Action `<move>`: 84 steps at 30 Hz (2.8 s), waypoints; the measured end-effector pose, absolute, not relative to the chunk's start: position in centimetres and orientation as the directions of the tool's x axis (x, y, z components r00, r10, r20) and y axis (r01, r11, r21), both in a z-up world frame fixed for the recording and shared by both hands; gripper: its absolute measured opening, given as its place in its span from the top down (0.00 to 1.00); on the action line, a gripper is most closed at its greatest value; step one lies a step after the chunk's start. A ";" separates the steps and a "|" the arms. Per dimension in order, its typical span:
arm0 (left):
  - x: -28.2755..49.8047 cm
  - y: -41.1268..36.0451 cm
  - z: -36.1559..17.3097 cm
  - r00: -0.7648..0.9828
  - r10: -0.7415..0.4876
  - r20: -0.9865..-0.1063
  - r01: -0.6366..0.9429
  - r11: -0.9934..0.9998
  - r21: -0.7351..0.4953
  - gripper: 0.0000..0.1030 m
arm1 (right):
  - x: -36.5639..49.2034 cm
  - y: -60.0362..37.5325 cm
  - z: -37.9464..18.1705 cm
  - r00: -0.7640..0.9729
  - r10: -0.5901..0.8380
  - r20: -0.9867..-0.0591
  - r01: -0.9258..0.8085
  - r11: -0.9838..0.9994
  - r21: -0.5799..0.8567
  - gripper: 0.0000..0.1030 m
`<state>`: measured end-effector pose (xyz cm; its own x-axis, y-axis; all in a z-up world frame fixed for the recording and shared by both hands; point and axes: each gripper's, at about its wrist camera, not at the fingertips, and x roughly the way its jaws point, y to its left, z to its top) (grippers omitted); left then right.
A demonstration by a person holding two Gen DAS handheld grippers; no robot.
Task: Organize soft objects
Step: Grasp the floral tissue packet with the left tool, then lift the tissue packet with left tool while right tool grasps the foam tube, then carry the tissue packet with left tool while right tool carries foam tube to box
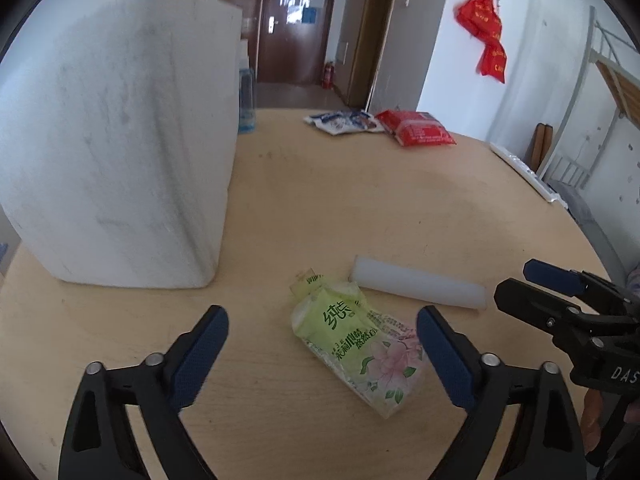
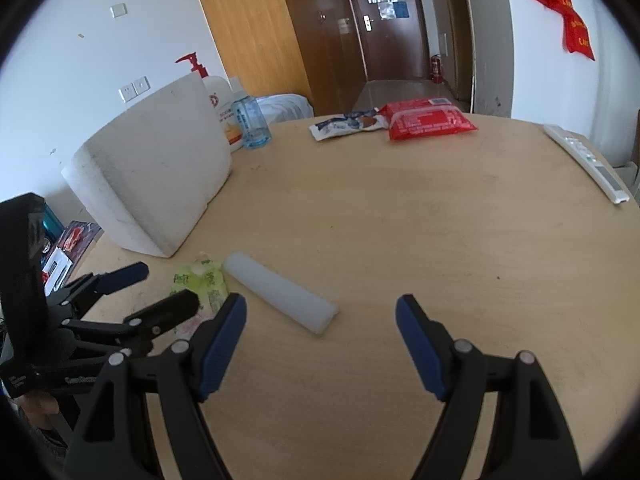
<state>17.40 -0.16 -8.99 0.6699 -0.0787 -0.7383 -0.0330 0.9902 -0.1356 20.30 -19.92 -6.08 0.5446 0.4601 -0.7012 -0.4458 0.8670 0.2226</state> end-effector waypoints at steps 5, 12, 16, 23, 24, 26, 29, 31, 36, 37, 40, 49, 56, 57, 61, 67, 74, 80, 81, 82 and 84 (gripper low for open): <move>18.4 -0.1 -9.9 0.630 -0.093 -0.771 -0.035 0.988 -0.147 0.21 | 20.7 -20.0 -6.4 0.532 0.466 -0.707 -0.444 0.864 0.236 0.22; 18.1 -0.4 -9.8 0.640 -0.081 -0.764 -0.021 0.992 -0.124 0.49 | 21.2 -20.2 -6.7 0.525 0.464 -0.714 -0.432 0.868 0.247 0.22; 17.9 -0.5 -9.8 0.639 -0.098 -0.763 -0.003 0.992 -0.129 0.68 | 21.3 -19.8 -7.0 0.521 0.446 -0.728 -0.434 0.872 0.224 0.22; 17.3 -0.1 -9.1 0.665 -0.118 -0.737 0.026 0.990 -0.135 0.83 | 21.4 -18.7 -7.5 0.508 0.427 -0.748 -0.457 0.870 0.186 0.22; 17.1 -0.1 -9.0 0.672 -0.112 -0.732 0.030 0.992 -0.123 0.83 | 21.5 -18.5 -7.6 0.505 0.427 -0.751 -0.463 0.868 0.182 0.22; 16.9 0.1 -8.8 0.677 -0.119 -0.726 0.037 0.991 -0.128 0.83 | 21.5 -17.9 -7.7 0.501 0.425 -0.754 -0.476 0.863 0.170 0.22; 16.6 0.4 -8.6 0.681 -0.131 -0.720 0.046 0.990 -0.137 0.83 | 21.5 -17.1 -7.8 0.499 0.415 -0.761 -0.493 0.858 0.146 0.22; 16.4 0.5 -8.5 0.684 -0.144 -0.715 0.055 0.988 -0.147 0.83 | 21.6 -16.4 -7.9 0.492 0.415 -0.766 -0.509 0.850 0.134 0.22; 15.9 1.1 -8.2 0.691 -0.151 -0.707 0.054 0.986 -0.158 0.83 | 21.7 -15.6 -8.2 0.488 0.409 -0.771 -0.524 0.844 0.116 0.22; 15.8 1.3 -8.1 0.692 -0.151 -0.706 0.051 0.986 -0.160 0.83 | 21.7 -15.5 -8.2 0.490 0.406 -0.772 -0.524 0.844 0.112 0.22; 15.6 1.7 -8.0 0.696 -0.152 -0.701 0.048 0.985 -0.166 0.83 | 21.6 -15.2 -8.3 0.493 0.396 -0.774 -0.534 0.840 0.090 0.24; 14.8 2.5 -7.8 0.708 -0.146 -0.691 0.029 0.984 -0.177 0.83 | 21.5 -14.5 -8.5 0.495 0.339 -0.800 -0.534 0.845 0.028 0.56; 14.0 2.5 -7.4 0.720 -0.154 -0.676 0.041 0.983 -0.180 0.83 | 20.4 -14.0 -8.0 0.497 0.311 -0.810 -0.547 0.837 -0.014 0.64; 13.9 2.6 -7.4 0.721 -0.154 -0.676 0.042 0.983 -0.180 0.83 | 20.5 -13.8 -8.1 0.498 0.305 -0.812 -0.549 0.835 -0.023 0.64; 13.5 2.8 -7.3 0.724 -0.152 -0.673 0.037 0.983 -0.182 0.83 | 20.8 -13.0 -8.3 0.496 0.299 -0.815 -0.575 0.816 -0.050 0.64; 13.0 3.1 -6.9 0.737 -0.137 -0.662 0.020 0.983 -0.180 0.83 | 20.6 -12.5 -8.4 0.500 0.307 -0.810 -0.593 0.803 -0.062 0.80; 12.4 3.1 -6.6 0.746 -0.127 -0.654 0.011 0.984 -0.179 0.83 | 20.3 -14.6 -7.4 0.505 0.392 -0.769 -0.547 0.834 0.066 0.89; 11.2 2.9 -5.6 0.763 -0.124 -0.634 0.015 0.985 -0.174 0.83 | 18.6 -16.0 -4.8 0.543 0.473 -0.694 -0.529 0.835 0.155 0.89; 10.8 2.8 -5.4 0.767 -0.123 -0.630 0.017 0.985 -0.171 0.83 | 18.3 -16.1 -4.4 0.549 0.481 -0.683 -0.529 0.833 0.162 0.89; 10.5 2.8 -5.2 0.770 -0.122 -0.626 0.018 0.985 -0.170 0.83 | 18.0 -16.3 -4.1 0.556 0.486 -0.674 -0.527 0.833 0.167 0.89; 9.8 2.7 -4.7 0.778 -0.121 -0.617 0.022 0.986 -0.166 0.83 | 17.2 -16.5 -3.4 0.565 0.497 -0.659 -0.529 0.830 0.173 0.89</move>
